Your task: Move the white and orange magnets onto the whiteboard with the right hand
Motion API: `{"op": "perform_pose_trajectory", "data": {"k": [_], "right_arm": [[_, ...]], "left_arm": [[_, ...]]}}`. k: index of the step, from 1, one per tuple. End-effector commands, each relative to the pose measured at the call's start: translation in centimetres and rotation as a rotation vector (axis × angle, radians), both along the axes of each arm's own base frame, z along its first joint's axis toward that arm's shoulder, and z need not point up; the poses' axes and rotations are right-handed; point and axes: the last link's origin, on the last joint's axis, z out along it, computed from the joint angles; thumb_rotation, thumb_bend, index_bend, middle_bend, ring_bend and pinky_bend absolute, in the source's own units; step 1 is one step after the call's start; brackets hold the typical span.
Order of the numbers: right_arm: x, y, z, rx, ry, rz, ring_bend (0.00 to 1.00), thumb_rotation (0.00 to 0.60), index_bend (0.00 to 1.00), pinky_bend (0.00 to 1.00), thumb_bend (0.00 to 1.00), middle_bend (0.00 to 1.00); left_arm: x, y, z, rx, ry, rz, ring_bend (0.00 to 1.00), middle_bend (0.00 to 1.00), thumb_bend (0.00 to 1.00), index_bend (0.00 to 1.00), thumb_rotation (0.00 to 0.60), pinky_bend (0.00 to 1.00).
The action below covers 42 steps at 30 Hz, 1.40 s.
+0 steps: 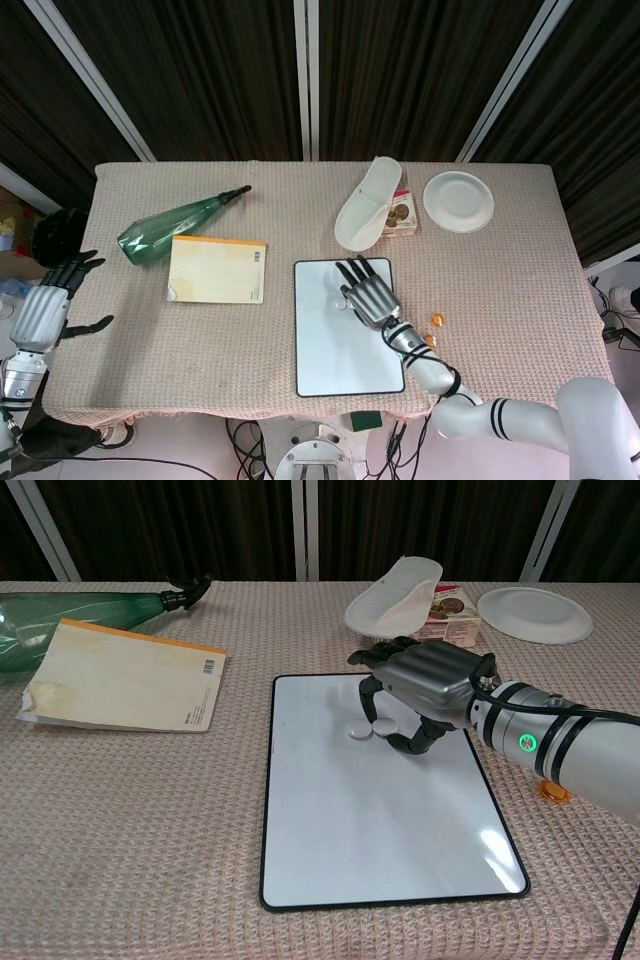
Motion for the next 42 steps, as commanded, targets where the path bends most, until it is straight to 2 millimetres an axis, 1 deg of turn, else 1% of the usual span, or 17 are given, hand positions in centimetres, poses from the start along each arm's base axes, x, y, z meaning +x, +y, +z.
{"op": "perform_pose_trajectory", "data": {"k": [1, 4, 21, 24, 27, 30, 31, 33, 34, 37, 40, 42], "right_arm": [[0.0, 0.0, 0.0, 0.001, 0.0, -0.002, 0.0, 0.6, 0.39, 0.0, 0.26, 0.01], [-0.1, 0.0, 0.1, 0.0, -0.002, -0.004, 0.0, 0.6, 0.37, 0.0, 0.25, 0.0], [-0.1, -0.2, 0.8, -0.025, -0.025, -0.003, 0.0, 0.6, 0.32, 0.0, 0.24, 0.0], [-0.2, 0.2, 1.5, -0.031, -0.045, 0.004, 0.0, 0.6, 0.32, 0.0, 0.24, 0.0], [-0.6, 1.0, 3.3, -0.049, -0.079, 0.013, 0.0, 0.6, 0.32, 0.0, 0.24, 0.0], [-1.6, 2.1, 5.8, -0.087, -0.106, 0.02, 0.0, 0.6, 0.32, 0.0, 0.24, 0.0], [-2.2, 2.5, 6.9, -0.101, -0.111, 0.019, 0.0, 0.6, 0.32, 0.0, 0.24, 0.0], [-3.2, 3.1, 8.4, -0.122, -0.106, 0.009, 0.0, 0.6, 0.32, 0.0, 0.24, 0.0], [-4.0, 3.4, 9.4, -0.135, -0.091, -0.003, 0.0, 0.6, 0.32, 0.0, 0.24, 0.01], [-6.4, 3.8, 11.2, -0.163, -0.035, -0.059, 0.0, 0.6, 0.32, 0.0, 0.24, 0.0], [-9.0, 3.8, 12.1, -0.165, -0.002, -0.146, 0.0, 0.6, 0.32, 0.0, 0.24, 0.0], [-10.3, 4.0, 12.2, -0.157, 0.022, -0.179, 0.0, 0.6, 0.32, 0.0, 0.24, 0.0]], "left_arm": [[0.0, 0.0, 0.0, -0.001, 0.0, 0.0, 0.1, 0.11, 0.11, 0.17, 0.6, 0.15], [0.0, 0.0, 0.0, -0.001, 0.001, 0.0, 0.1, 0.11, 0.11, 0.17, 0.6, 0.15], [0.1, -0.1, -0.1, -0.006, 0.004, 0.005, 0.1, 0.11, 0.11, 0.17, 0.6, 0.15], [0.1, -0.1, -0.1, -0.006, 0.004, 0.005, 0.1, 0.11, 0.11, 0.17, 0.6, 0.15], [0.1, -0.1, 0.0, -0.003, 0.004, 0.004, 0.1, 0.11, 0.11, 0.17, 0.6, 0.15], [0.1, -0.1, 0.1, -0.002, 0.005, 0.001, 0.1, 0.11, 0.11, 0.17, 0.6, 0.15], [0.2, -0.1, 0.1, -0.001, 0.006, -0.001, 0.1, 0.11, 0.11, 0.17, 0.6, 0.15], [0.3, -0.2, 0.1, 0.0, 0.007, -0.005, 0.1, 0.11, 0.11, 0.17, 0.6, 0.15], [0.4, -0.2, 0.1, 0.0, 0.006, -0.008, 0.1, 0.11, 0.11, 0.17, 0.6, 0.15], [0.6, -0.2, 0.0, 0.0, 0.005, -0.016, 0.1, 0.11, 0.11, 0.17, 0.6, 0.15], [0.9, -0.3, -0.3, -0.006, 0.007, -0.023, 0.1, 0.11, 0.11, 0.17, 0.6, 0.15], [1.0, -0.3, -0.4, -0.011, 0.01, -0.028, 0.1, 0.11, 0.11, 0.17, 0.6, 0.15]]}}
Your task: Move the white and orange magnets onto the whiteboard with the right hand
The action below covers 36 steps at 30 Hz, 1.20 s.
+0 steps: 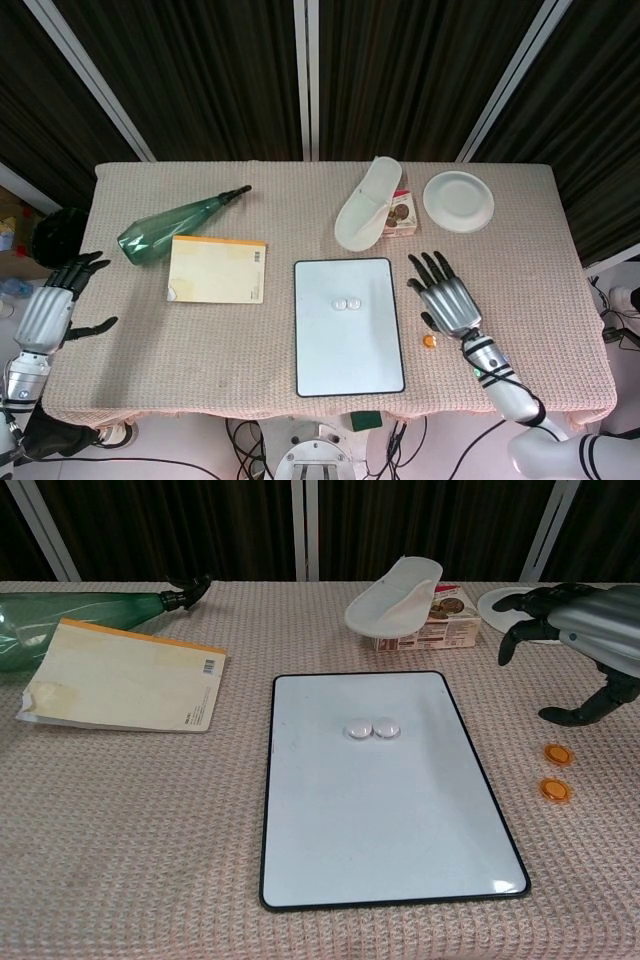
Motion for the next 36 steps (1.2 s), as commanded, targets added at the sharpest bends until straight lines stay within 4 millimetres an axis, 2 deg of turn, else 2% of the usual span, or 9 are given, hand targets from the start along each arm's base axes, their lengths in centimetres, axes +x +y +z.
{"op": "perform_pose_trajectory", "data": {"k": [1, 4, 8, 16, 27, 36], "right_arm": [[-3.1, 0.8, 0.4, 0.018, 0.041, -0.086, 0.0, 0.6, 0.32, 0.0, 0.24, 0.0], [-4.3, 1.3, 0.0, 0.028, 0.055, -0.109, 0.0, 0.6, 0.31, 0.0, 0.24, 0.0], [-4.9, 1.4, -0.7, 0.039, 0.048, -0.118, 0.0, 0.6, 0.3, 0.0, 0.24, 0.0], [-5.2, 1.5, -1.6, 0.05, 0.057, -0.113, 0.0, 0.6, 0.34, 0.0, 0.25, 0.0], [-5.1, 1.3, -2.4, 0.048, 0.048, -0.1, 0.0, 0.6, 0.46, 0.0, 0.28, 0.01], [-5.2, 0.9, -2.8, 0.051, 0.069, -0.101, 0.0, 0.6, 0.47, 0.0, 0.28, 0.01]], "left_arm": [[0.2, 0.0, -0.2, -0.006, 0.004, -0.006, 0.1, 0.11, 0.11, 0.17, 0.6, 0.15], [0.4, -0.1, -0.2, -0.005, 0.011, -0.007, 0.1, 0.11, 0.11, 0.17, 0.6, 0.15], [0.5, 0.0, -0.1, -0.004, 0.014, -0.006, 0.1, 0.11, 0.11, 0.17, 0.6, 0.15], [0.5, 0.0, -0.2, -0.008, 0.018, 0.001, 0.1, 0.11, 0.11, 0.17, 0.6, 0.15], [0.4, 0.0, -0.4, -0.014, 0.015, 0.005, 0.1, 0.11, 0.11, 0.17, 0.6, 0.15], [0.2, 0.0, -0.2, -0.009, 0.015, 0.008, 0.1, 0.11, 0.11, 0.17, 0.6, 0.15]]}}
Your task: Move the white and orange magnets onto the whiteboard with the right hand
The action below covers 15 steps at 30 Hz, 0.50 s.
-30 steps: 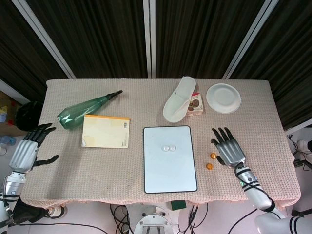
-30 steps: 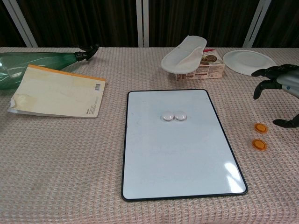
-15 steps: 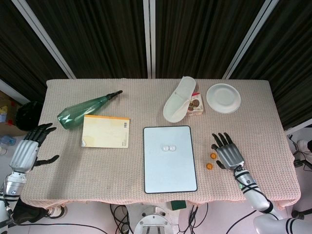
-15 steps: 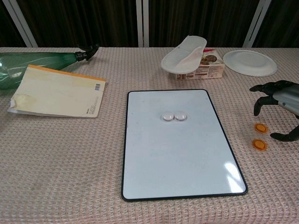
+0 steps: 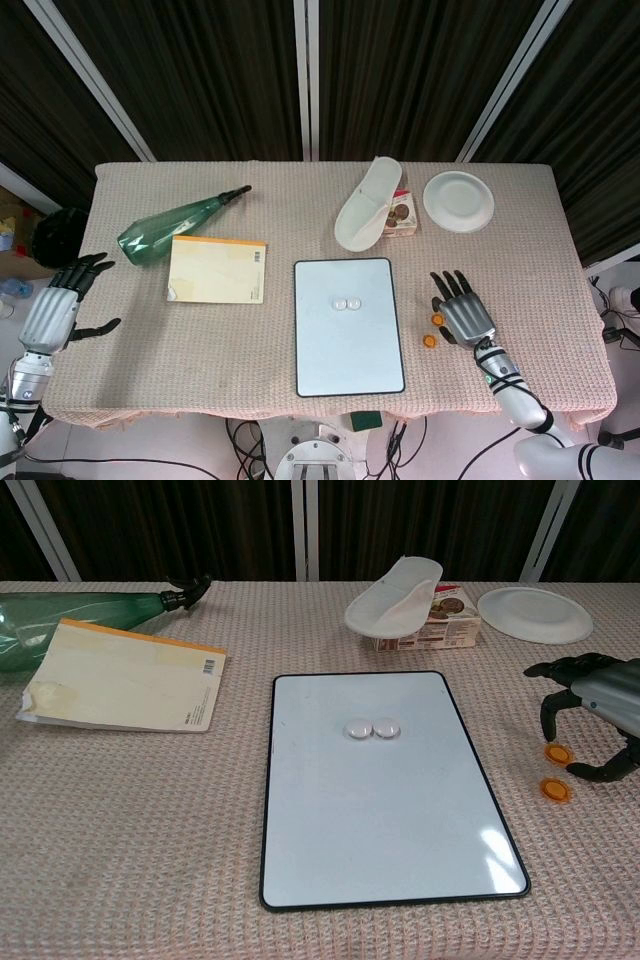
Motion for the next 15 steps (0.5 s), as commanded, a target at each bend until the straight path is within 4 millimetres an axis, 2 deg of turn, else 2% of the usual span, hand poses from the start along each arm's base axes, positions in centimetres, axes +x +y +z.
{"op": "perform_pose_trajectory", "data": {"k": [1, 15], "right_arm": [[0.01, -0.06, -0.11, 0.003, 0.002, -0.003, 0.0, 0.6, 0.47, 0.0, 0.28, 0.01], [0.66, -0.25, 0.25, -0.011, -0.035, 0.015, 0.0, 0.6, 0.53, 0.0, 0.32, 0.02]], "left_arm": [[-0.03, 0.0, -0.05, -0.002, -0.001, 0.001, 0.1, 0.11, 0.11, 0.17, 0.6, 0.15], [-0.12, 0.09, -0.28, -0.01, -0.002, 0.003, 0.1, 0.11, 0.11, 0.17, 0.6, 0.15]]}}
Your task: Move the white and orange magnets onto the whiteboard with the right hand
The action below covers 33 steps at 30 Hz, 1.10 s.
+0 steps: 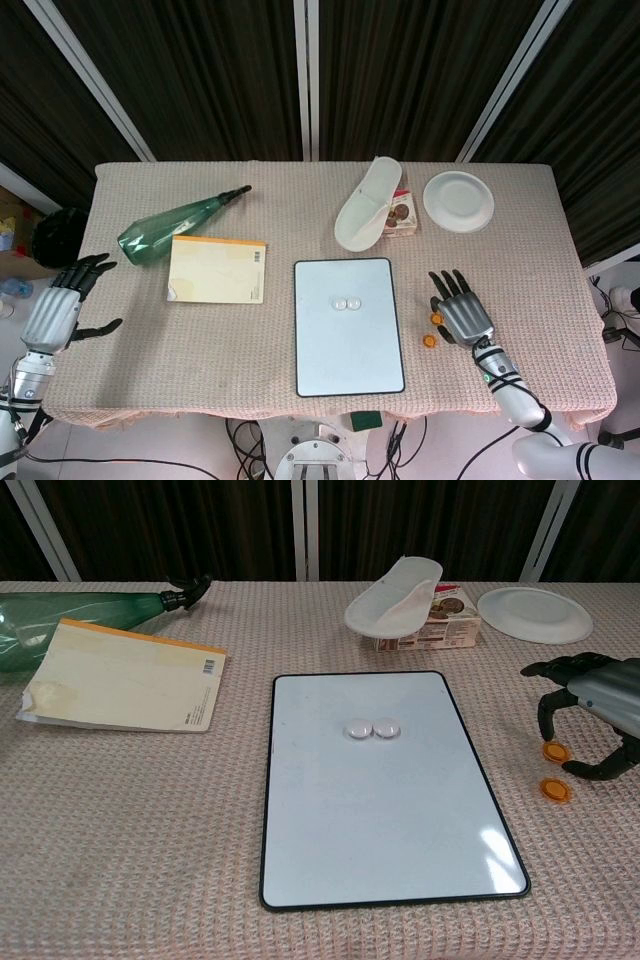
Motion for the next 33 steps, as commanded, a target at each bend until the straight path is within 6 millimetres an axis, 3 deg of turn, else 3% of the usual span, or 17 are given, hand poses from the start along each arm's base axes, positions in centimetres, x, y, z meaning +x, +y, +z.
{"op": "perform_pose_trajectory", "data": {"k": [1, 8, 17, 23, 33], "right_arm": [[0.8, -0.2, 0.5, -0.011, -0.026, 0.023, 0.0, 0.6, 0.54, 0.0, 0.32, 0.02], [5.8, -0.8, 0.3, 0.031, -0.085, 0.157, 0.0, 0.6, 0.54, 0.0, 0.32, 0.02], [11.6, -0.4, -4.1, 0.175, -0.081, 0.3, 0.0, 0.6, 0.56, 0.0, 0.32, 0.01], [13.4, -0.1, -6.0, 0.21, -0.073, 0.346, 0.0, 0.6, 0.56, 0.0, 0.32, 0.01], [14.4, -0.2, -7.7, 0.226, -0.07, 0.361, 0.0, 0.6, 0.56, 0.0, 0.32, 0.0]], "left_arm": [[-0.1, 0.0, 0.1, 0.002, 0.001, 0.002, 0.1, 0.11, 0.11, 0.17, 0.6, 0.15], [-0.1, 0.0, 0.3, 0.015, -0.006, 0.003, 0.1, 0.11, 0.11, 0.17, 0.6, 0.15], [0.0, -0.1, 0.6, 0.023, 0.001, -0.001, 0.1, 0.11, 0.11, 0.17, 0.6, 0.15], [-0.3, -0.2, 0.9, 0.029, -0.004, 0.011, 0.1, 0.11, 0.11, 0.17, 0.6, 0.15], [-0.6, -0.2, 0.8, 0.026, -0.004, 0.021, 0.1, 0.11, 0.11, 0.17, 0.6, 0.15]]}}
